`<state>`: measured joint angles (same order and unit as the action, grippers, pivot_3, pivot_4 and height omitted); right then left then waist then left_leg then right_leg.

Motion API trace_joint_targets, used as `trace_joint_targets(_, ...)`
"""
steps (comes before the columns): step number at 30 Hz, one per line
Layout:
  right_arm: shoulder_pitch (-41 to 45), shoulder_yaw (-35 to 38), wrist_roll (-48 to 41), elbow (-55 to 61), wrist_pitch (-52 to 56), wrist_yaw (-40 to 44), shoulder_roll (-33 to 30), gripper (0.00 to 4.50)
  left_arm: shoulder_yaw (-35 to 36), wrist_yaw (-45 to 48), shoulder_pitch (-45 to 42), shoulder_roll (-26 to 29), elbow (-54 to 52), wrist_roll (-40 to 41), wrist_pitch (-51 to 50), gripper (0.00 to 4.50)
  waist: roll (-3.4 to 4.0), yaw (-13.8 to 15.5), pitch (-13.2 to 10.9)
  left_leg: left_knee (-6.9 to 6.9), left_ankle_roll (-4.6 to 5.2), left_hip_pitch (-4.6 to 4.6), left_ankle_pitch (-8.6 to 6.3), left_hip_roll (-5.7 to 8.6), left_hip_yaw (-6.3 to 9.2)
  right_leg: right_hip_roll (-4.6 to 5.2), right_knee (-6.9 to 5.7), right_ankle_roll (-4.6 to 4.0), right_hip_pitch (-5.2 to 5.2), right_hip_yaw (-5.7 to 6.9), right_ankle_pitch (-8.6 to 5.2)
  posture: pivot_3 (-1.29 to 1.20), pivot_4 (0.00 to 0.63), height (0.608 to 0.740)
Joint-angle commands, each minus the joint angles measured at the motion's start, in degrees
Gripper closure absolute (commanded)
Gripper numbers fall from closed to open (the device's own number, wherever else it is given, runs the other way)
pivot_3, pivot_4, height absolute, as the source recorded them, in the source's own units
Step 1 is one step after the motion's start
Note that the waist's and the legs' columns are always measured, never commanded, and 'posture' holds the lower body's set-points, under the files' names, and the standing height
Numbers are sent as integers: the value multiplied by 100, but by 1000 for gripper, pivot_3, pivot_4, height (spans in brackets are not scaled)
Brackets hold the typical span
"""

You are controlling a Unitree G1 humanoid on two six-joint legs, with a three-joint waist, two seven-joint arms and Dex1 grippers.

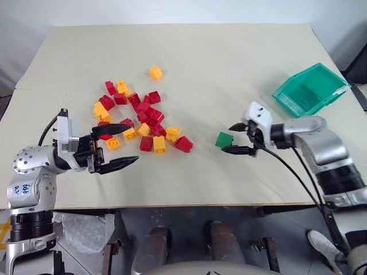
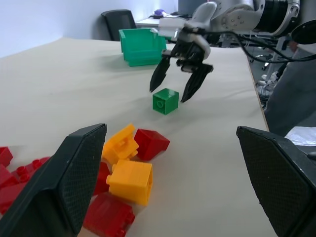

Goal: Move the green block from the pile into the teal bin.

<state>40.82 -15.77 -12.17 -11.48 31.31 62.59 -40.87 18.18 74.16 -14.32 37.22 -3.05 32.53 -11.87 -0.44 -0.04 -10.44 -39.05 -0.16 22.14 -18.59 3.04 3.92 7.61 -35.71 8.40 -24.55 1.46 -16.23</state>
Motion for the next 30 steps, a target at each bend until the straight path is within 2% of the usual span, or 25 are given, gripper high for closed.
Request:
trace_joint_targets(1,109,-10,184,-39,-211,108,16,672,165,-121,116,79,-374,235,85,0,0,0,0,0,1,2,-1,0,0,1,0,0,0,-1,0,0,150,740)
trace_joint_targets(6,-31,189,108,313,2,31,38,2326,161,-221,228,119,-459,293,121,0,0,-10,0,1,1,1,-3,-2,0,-2,2,1,-1,-1,0,0,150,740)
trace_joint_targets(8,-143,507,9,623,143,-302,97,2970,132,-254,182,122,-434,292,128,0,1,-8,0,1,1,1,-3,-3,0,-3,2,1,-1,-1,0,0,150,740)
trace_joint_targets(11,-320,980,-84,1030,373,-820,187,3010,24,-368,23,76,-387,253,137,0,1,-5,0,2,0,1,-4,-2,0,-3,1,1,-1,-2,0,0,150,740)
trace_joint_targets(16,-681,1745,145,1501,807,-2141,334,3010,-471,-1018,-524,-275,-200,-193,230,0,1,61,1,0,1,1,-4,6,2,1,0,3,1,-3,1,0,150,740)
trace_joint_targets(21,-712,2229,573,1634,1063,-3295,272,3010,-1165,-1991,-1373,-1075,211,-830,330,0,2,128,1,-1,5,2,-3,31,-10,-2,-16,11,-1,-12,6,0,150,740)
trace_joint_targets(25,-189,2109,1180,673,685,-4027,146,3010,-1602,-2319,-2084,-1618,903,-1220,558,0,2,94,1,0,5,2,-3,29,-21,-9,-16,11,-3,-16,7,0,150,740)
trace_joint_targets(30,1016,1930,1792,-1579,-137,-4953,221,3010,-1934,-2365,-2892,-2076,1959,-1577,1003,0,1,-11,1,6,9,0,-1,30,-35,-8,-15,13,-5,-22,8,0,150,740)
